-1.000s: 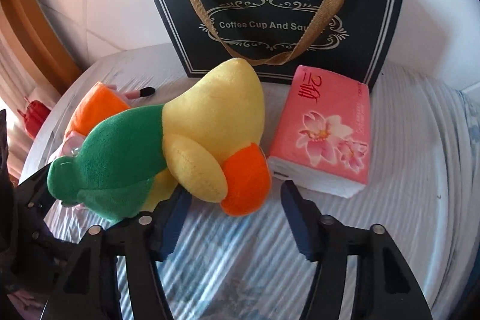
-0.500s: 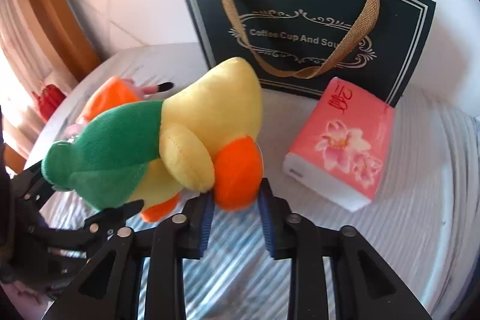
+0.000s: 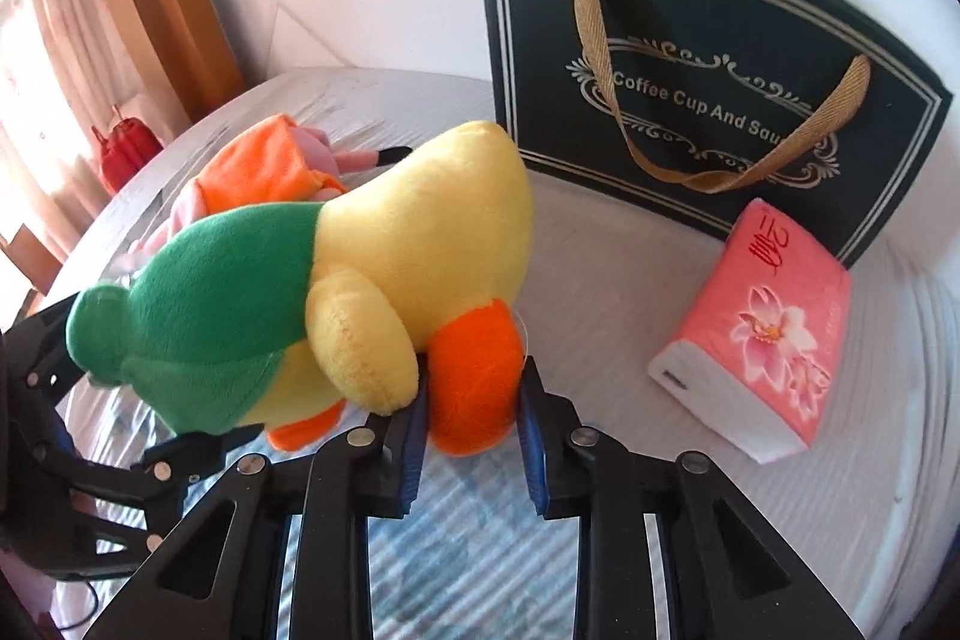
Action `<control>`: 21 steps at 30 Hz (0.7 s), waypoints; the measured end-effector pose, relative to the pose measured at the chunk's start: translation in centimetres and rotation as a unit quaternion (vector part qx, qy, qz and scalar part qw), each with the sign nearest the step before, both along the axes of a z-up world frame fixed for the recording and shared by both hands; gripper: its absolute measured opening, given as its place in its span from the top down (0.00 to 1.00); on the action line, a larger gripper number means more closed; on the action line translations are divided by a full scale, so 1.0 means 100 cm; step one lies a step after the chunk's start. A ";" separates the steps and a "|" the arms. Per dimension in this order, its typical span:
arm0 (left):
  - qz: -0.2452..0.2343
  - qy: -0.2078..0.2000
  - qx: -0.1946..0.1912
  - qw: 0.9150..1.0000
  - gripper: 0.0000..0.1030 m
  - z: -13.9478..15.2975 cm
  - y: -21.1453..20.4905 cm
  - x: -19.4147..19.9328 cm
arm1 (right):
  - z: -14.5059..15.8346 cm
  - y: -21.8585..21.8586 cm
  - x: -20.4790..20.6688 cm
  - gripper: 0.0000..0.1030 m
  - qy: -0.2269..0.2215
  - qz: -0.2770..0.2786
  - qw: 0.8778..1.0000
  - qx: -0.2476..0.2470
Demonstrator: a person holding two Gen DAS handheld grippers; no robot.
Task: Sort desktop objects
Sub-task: 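Grasp the frog plush with the left gripper while the right grips the duck's orange beak, then lift the frog-duck plush with both grippers and carry it over the crate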
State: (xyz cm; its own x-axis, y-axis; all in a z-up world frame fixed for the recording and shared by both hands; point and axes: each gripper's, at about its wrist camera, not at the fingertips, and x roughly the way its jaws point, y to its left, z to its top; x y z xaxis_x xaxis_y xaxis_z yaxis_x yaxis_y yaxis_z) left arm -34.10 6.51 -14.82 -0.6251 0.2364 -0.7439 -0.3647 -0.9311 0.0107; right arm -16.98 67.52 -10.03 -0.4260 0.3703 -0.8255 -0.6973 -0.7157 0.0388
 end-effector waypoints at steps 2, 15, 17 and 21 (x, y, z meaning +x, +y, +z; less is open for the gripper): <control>-0.004 0.014 0.007 1.000 0.39 0.016 0.000 0.011 | 0.015 -0.012 0.011 0.75 0.012 -0.006 1.000 0.008; -0.068 0.137 0.054 0.987 0.39 0.167 0.030 0.134 | 0.180 -0.138 0.093 0.74 0.067 -0.097 0.986 0.113; -0.085 0.154 0.066 0.982 0.39 0.189 0.040 0.157 | 0.206 -0.164 0.114 0.75 0.069 -0.117 0.981 0.137; -0.124 0.188 0.087 0.970 0.39 0.227 0.066 0.199 | 0.252 -0.209 0.160 0.74 0.078 -0.159 0.968 0.176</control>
State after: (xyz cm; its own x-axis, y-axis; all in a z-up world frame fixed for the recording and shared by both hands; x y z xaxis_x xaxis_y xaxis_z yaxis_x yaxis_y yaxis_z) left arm -14.23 13.11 7.86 -0.7529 0.5151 -0.4096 -0.5780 -0.8152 0.0373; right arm -0.97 46.60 15.14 -0.3547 0.7501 -0.5581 -0.8895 -0.4546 -0.0457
